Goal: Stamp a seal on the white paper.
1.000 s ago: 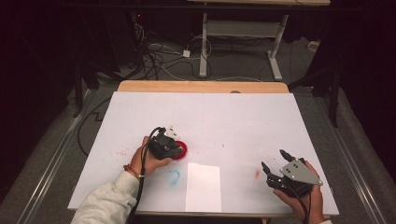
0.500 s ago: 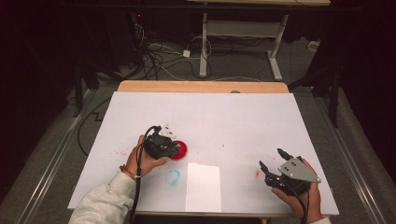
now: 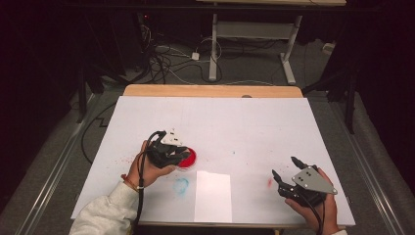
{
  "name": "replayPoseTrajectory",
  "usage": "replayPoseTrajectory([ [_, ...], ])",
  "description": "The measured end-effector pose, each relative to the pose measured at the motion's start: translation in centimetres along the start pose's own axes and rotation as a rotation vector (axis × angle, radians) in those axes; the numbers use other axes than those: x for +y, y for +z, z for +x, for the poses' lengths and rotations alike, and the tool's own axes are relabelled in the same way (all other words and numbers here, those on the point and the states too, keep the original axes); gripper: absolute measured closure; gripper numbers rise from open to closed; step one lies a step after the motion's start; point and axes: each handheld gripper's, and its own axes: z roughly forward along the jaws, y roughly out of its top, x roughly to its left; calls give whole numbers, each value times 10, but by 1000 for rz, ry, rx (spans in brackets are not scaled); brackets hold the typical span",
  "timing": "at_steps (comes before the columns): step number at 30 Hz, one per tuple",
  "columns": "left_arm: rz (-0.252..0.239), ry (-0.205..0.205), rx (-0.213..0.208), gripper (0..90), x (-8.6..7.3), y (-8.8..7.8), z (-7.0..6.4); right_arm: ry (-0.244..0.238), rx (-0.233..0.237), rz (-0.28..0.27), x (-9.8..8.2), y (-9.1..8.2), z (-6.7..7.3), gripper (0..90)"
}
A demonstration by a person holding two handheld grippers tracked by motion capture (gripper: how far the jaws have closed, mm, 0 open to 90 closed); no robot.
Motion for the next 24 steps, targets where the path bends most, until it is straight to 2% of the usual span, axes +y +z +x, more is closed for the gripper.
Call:
replayPoseTrajectory([
  [9, -29, 19, -18, 734, 3, -9, -8, -2, 4, 0, 0, 0, 2, 299],
  [15, -31, 49, -28, 734, 6, -12, -17, 1, 2, -5, 0, -2, 0, 298],
  [24, -44, 85, -76, 734, 10, -15, -34, 2, 6, -7, 1, -2, 1, 298],
])
